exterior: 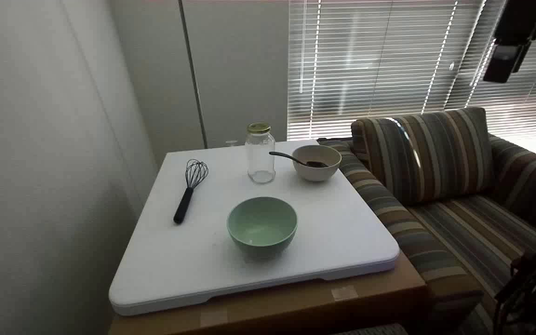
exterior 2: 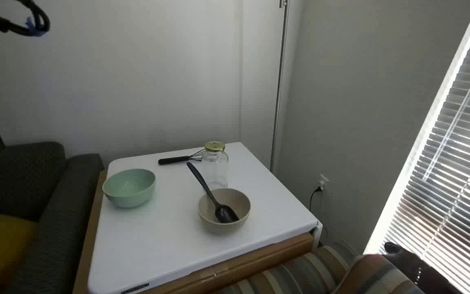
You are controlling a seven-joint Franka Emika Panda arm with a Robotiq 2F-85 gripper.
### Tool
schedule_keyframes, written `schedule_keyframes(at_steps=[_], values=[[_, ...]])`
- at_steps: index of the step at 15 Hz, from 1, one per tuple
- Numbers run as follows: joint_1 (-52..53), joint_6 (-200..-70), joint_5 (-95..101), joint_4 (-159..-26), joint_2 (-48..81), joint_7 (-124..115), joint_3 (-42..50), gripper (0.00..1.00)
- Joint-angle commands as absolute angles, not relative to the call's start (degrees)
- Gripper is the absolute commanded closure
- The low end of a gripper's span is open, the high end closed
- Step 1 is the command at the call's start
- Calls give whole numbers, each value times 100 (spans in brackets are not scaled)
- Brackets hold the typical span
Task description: Uncover the jar and put the lid on the table
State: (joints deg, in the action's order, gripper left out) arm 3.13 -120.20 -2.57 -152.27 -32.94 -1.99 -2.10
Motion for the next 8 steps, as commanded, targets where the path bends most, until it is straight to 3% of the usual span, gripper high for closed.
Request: schedule_keyframes(at_steps=[1, 8], values=[[298, -12007, -264, -15219, -3294, -191, -222, 0], [192, -13454, 235, -14495, -1607, -856, -755, 0]])
